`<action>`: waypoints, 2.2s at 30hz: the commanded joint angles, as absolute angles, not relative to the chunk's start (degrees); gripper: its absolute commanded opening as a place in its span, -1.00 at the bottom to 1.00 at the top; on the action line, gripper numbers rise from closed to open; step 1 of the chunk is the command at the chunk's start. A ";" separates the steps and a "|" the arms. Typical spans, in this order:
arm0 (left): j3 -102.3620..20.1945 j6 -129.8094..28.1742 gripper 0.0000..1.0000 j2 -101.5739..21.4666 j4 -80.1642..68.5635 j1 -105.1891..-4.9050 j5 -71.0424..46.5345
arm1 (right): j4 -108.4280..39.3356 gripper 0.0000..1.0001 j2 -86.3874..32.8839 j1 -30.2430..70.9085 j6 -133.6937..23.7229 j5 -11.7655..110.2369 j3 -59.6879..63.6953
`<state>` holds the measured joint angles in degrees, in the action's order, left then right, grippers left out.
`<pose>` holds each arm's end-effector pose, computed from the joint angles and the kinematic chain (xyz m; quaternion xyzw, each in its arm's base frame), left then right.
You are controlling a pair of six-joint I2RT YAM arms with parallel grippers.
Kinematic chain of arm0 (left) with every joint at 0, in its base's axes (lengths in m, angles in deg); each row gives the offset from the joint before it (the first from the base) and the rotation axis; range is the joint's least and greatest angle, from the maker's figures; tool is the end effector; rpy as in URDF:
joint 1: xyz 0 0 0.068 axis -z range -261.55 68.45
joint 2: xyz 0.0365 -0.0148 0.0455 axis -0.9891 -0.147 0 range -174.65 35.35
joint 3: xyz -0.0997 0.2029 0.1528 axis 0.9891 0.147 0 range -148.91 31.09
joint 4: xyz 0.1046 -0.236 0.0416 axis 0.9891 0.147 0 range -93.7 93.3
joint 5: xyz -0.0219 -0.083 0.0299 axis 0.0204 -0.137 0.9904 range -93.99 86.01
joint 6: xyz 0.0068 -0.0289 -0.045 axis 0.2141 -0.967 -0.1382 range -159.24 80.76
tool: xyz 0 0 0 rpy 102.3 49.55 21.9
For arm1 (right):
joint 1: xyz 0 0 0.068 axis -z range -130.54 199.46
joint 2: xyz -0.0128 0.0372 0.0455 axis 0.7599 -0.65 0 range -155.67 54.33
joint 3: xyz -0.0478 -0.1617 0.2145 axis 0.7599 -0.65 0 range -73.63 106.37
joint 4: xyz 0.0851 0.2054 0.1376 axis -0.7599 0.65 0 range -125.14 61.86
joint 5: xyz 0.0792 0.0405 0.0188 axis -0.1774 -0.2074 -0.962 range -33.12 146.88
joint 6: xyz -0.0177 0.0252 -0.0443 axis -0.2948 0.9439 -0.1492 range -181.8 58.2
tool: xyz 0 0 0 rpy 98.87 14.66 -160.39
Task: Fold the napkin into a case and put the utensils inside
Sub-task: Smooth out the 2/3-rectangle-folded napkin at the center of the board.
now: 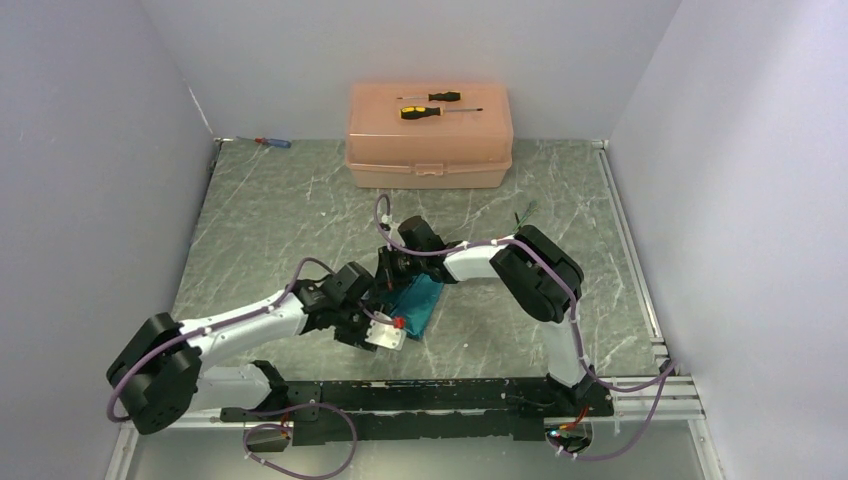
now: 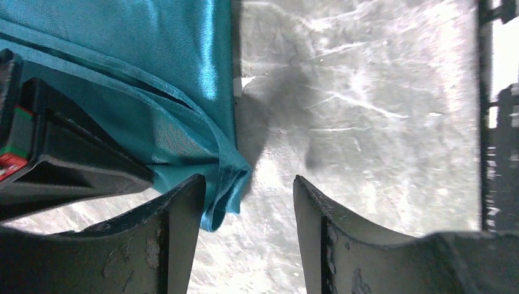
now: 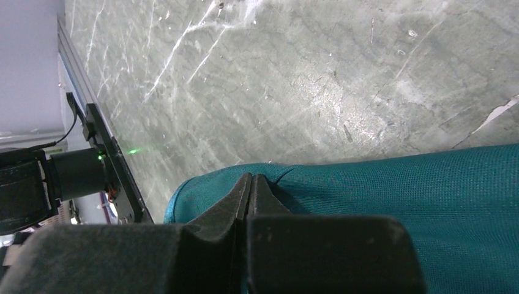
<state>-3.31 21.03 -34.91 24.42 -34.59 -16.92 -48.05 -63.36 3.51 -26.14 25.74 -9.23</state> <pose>0.1391 -0.1606 0.1695 0.7944 0.5539 -0.0831 0.2349 0.2765 0.3124 0.1191 -0.1906 0.8608 0.4486 0.1467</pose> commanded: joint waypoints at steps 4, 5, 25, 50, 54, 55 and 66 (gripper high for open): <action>-8.77 12.81 0.20 -28.22 32.52 -34.76 -20.60 | -45.88 -0.93 -59.24 3.96 -30.38 25.92 -7.89; -8.55 12.72 0.18 -27.32 32.55 -35.08 -20.34 | -45.72 -0.92 -58.51 4.20 -30.44 25.83 -8.08; -8.20 11.39 -0.70 -34.90 21.92 -40.16 -23.39 | -42.36 -0.95 -55.25 11.86 -33.05 24.80 -8.94; -4.09 19.03 -0.66 -41.08 19.11 -39.18 -21.50 | -41.32 -0.93 -63.33 16.03 -35.17 25.26 -0.87; -5.87 16.71 -0.53 -40.44 19.79 -39.21 -20.14 | -39.96 -0.94 -66.04 17.18 -36.59 27.40 -1.03; -6.76 15.74 -0.51 -40.27 20.08 -39.19 -19.99 | -39.63 -0.94 -66.48 17.49 -36.92 27.78 -1.08; -14.04 9.86 -0.14 -35.18 23.65 -39.47 -23.07 | -37.47 -0.61 -52.72 18.49 -39.63 30.62 -3.24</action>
<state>-10.96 12.05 -37.57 21.52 -39.46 -20.86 -37.84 -61.63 18.30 -36.81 28.34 -2.98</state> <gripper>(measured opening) 0.407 0.158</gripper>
